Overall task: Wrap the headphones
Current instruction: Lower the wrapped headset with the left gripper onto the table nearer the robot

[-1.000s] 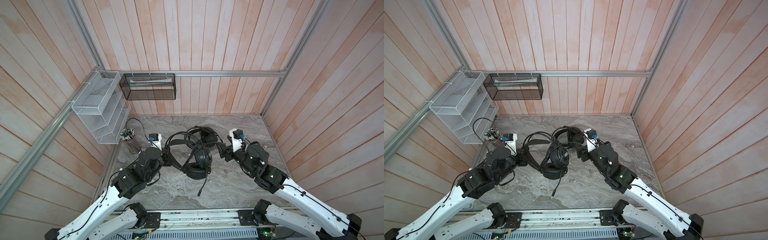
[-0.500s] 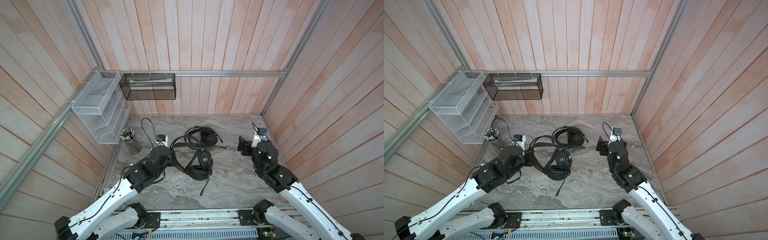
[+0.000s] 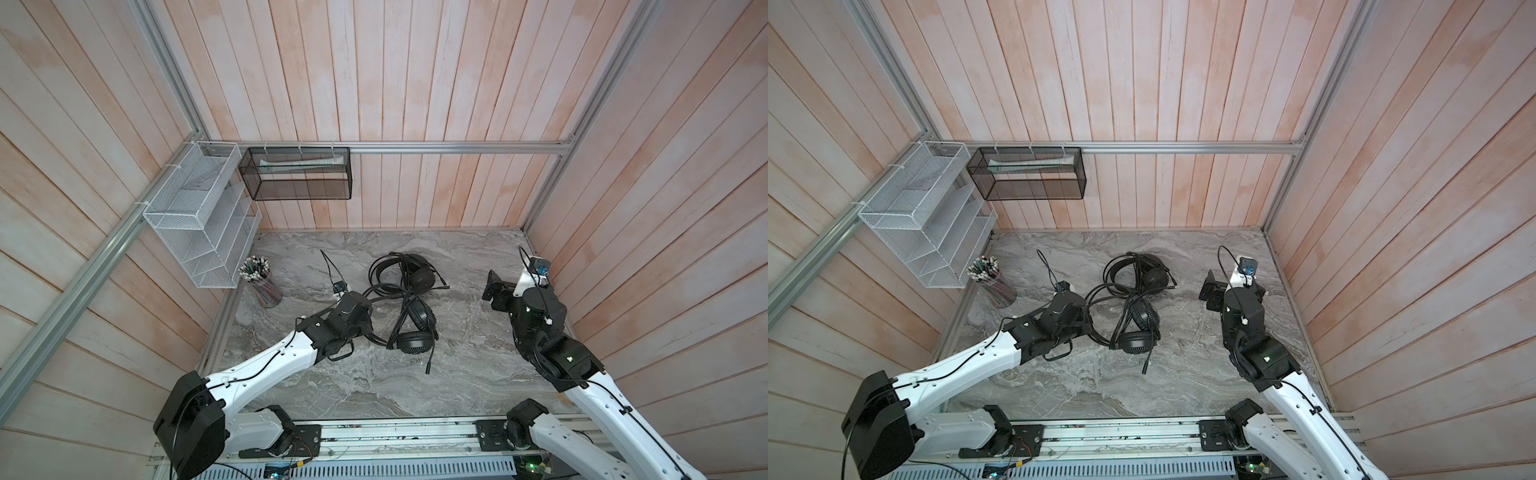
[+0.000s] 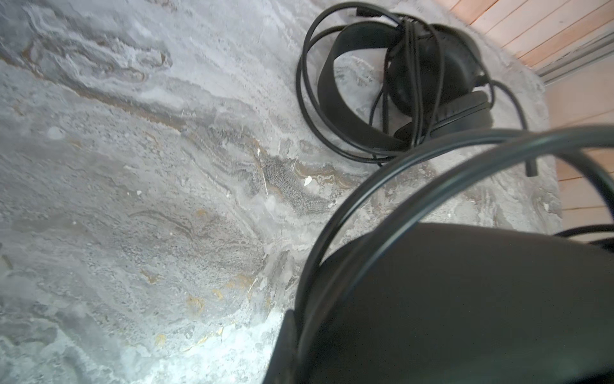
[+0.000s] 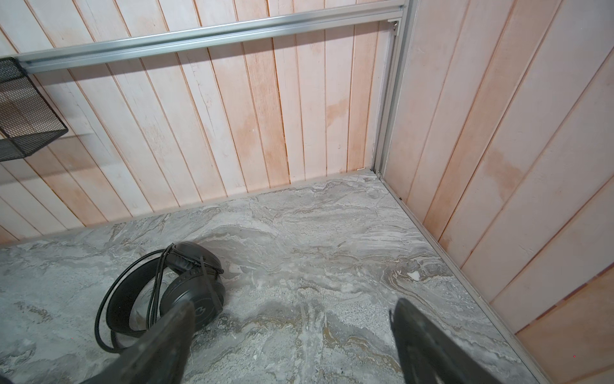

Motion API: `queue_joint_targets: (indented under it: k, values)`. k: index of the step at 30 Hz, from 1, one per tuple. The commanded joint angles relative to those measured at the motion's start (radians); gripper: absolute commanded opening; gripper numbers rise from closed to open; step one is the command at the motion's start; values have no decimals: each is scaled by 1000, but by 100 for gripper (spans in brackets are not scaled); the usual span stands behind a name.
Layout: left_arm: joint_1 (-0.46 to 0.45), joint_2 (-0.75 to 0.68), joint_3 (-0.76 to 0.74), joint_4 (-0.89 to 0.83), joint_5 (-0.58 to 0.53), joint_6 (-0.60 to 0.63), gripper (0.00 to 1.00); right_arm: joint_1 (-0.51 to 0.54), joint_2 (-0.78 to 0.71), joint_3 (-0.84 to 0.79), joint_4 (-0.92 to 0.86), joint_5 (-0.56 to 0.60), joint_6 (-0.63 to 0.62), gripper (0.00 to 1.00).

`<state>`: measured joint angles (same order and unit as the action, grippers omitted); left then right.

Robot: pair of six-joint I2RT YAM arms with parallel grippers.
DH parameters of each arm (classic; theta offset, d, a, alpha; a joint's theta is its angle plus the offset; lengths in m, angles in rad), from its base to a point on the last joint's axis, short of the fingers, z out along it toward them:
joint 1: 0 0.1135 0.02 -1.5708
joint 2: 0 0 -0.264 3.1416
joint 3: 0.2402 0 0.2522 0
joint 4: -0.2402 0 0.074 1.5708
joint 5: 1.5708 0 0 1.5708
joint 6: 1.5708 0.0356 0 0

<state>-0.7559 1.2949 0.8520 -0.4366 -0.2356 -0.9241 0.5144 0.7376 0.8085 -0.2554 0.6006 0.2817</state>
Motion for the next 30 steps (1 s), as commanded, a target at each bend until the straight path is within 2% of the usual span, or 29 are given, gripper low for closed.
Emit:
queue_joint_targets:
  k: [1, 12, 22, 30]
  values:
    - [-6, 43, 1, 119, 15, -135, 0, -4, -9, -14, 16, 3, 3, 95]
    - [-8, 243, 48, 182, 71, -209, 0, -5, -30, -25, 23, -13, -4, 95]
    - [-9, 313, 48, 206, 93, -244, 0, -4, -32, -37, 36, -29, -8, 94]
    - [-9, 348, 50, 221, 127, -238, 10, -5, -38, -45, 42, -39, -5, 94]
